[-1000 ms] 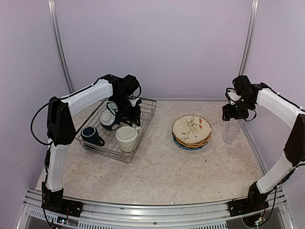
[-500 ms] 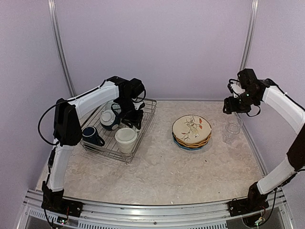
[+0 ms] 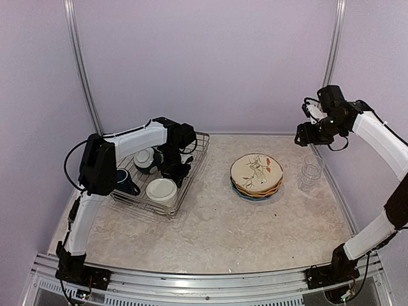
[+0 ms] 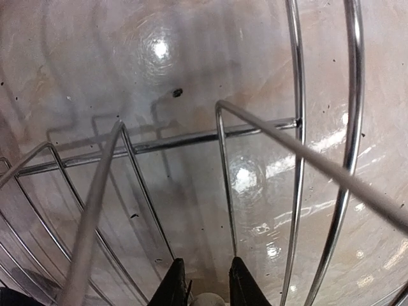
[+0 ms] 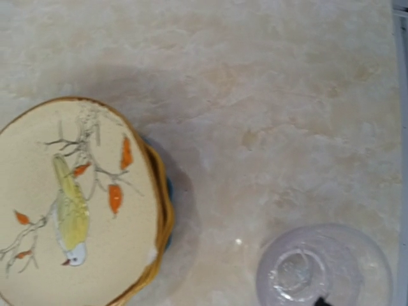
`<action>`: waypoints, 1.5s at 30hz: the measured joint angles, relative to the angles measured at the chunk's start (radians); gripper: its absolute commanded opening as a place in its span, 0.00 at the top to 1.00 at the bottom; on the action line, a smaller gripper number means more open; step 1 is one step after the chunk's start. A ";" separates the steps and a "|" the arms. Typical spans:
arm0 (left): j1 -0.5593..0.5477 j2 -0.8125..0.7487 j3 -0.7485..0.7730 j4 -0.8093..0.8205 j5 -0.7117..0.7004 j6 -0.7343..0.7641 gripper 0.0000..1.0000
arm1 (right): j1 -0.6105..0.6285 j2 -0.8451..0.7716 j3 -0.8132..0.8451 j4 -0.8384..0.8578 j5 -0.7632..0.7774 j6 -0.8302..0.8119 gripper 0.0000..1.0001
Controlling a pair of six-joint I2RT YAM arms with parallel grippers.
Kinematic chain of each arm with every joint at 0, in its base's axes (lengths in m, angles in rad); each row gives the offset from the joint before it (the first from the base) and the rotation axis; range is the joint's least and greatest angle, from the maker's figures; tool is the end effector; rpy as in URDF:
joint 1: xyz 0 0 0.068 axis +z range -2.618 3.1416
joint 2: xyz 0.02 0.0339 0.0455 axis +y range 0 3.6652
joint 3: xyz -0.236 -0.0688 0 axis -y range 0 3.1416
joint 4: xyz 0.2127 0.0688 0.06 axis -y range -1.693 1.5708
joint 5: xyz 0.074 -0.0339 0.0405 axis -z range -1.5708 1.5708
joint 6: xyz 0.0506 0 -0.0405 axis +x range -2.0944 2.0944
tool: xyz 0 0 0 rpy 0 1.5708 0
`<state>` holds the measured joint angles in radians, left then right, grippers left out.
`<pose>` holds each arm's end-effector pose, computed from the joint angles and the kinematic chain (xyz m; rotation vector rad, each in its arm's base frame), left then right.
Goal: Unload the mixed dishes from the dish rack
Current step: Grab the cup from the dish rack, then pass from the left arm to the right
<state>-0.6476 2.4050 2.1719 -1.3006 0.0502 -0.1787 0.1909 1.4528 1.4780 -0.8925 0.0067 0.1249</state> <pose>0.3336 -0.2555 0.1568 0.7277 3.0405 -0.0952 0.2788 0.0535 0.3182 -0.0776 2.4413 0.1329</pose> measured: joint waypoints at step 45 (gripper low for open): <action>0.193 -0.642 -0.478 0.472 0.286 -0.157 1.00 | 0.525 0.563 0.004 1.146 -0.818 0.607 0.13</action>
<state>-0.4545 1.7630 1.6936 -0.8291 0.3363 -0.3355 0.7162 2.0155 1.4818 0.2539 -0.8108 0.7322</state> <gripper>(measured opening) 0.146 0.863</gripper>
